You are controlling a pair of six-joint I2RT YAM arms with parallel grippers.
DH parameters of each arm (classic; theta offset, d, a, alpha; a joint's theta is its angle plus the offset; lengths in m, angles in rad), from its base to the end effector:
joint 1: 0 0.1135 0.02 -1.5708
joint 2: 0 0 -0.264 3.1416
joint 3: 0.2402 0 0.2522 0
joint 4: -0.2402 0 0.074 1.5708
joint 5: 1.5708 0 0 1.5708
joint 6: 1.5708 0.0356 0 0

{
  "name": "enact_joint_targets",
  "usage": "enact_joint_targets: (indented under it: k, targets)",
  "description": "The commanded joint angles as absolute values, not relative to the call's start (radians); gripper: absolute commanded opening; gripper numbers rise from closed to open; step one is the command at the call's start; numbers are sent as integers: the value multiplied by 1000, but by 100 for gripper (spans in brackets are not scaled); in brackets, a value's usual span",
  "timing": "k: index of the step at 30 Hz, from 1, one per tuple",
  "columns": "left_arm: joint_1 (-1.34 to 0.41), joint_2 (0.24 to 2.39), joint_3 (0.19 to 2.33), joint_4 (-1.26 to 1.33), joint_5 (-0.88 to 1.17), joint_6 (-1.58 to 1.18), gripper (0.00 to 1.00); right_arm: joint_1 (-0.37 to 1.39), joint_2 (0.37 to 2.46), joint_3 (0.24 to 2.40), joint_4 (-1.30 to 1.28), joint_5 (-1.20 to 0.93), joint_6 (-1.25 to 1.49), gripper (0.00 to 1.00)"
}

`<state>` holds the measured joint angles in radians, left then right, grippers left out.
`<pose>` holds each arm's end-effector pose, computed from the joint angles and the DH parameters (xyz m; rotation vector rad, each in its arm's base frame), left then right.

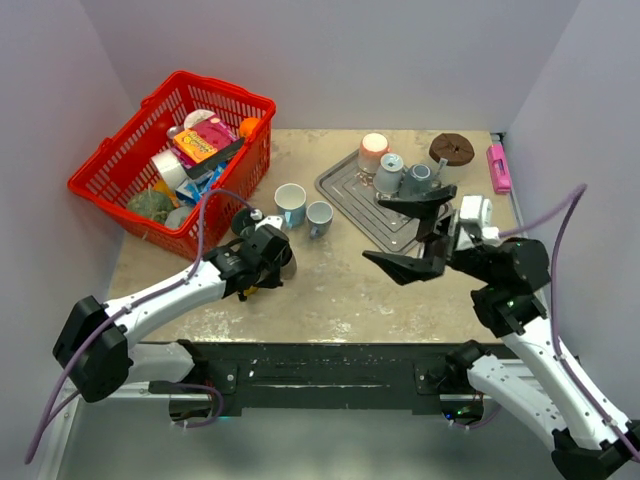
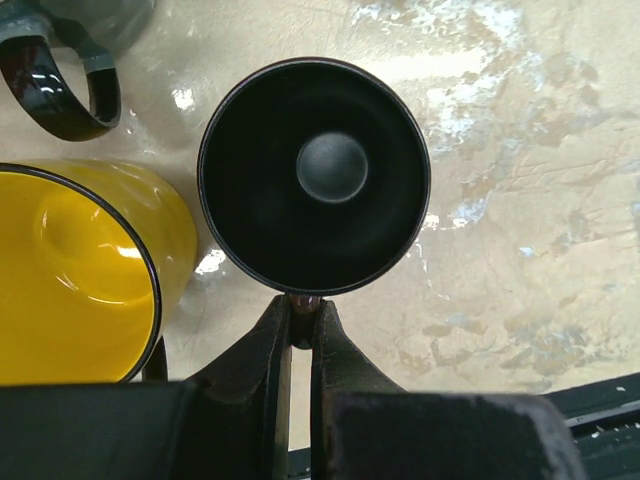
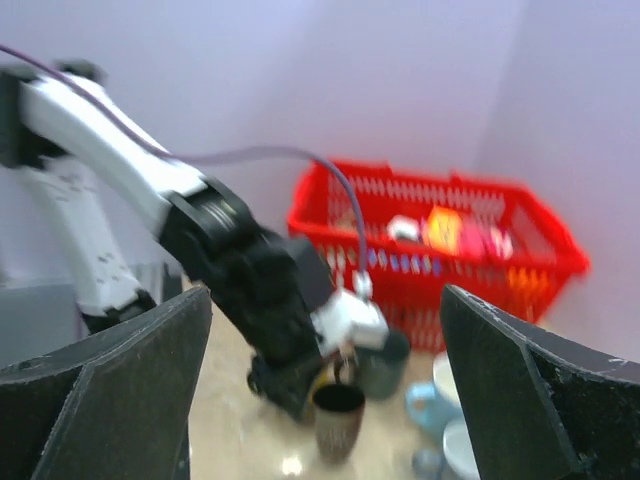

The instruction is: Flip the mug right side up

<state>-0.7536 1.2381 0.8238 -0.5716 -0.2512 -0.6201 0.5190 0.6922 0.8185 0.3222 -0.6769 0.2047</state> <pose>0.1826 -0.1592 0.2289 0.0727 2.5260 -0.2356 0.1139 0.0907 0.4165 -0.7983 1.0125 1.0040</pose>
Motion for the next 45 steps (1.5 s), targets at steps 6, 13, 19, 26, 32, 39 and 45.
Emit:
enact_joint_targets:
  k: [6,13,19,26,32,39,45]
  targets:
    - [-765,1296,812,-555,-354,-680,0,522,672,858,825,-930,389,99]
    - [-767,1347,811,-558,-354,-681,0,523,647,851,882,-933,425,99]
    - [-769,1339,813,-555,-354,-684,12,523,644,856,861,-936,420,99]
    - [-769,1332,812,-565,-347,-683,40,522,641,864,848,-930,426,99]
    - [-769,1319,831,-574,-347,-683,57,522,646,890,703,-878,362,99]
    - [-769,1227,850,-565,-347,-669,75,522,728,1029,234,-509,325,99]
    - [-769,1137,897,-543,-333,-650,85,523,868,1052,46,-215,353,99]
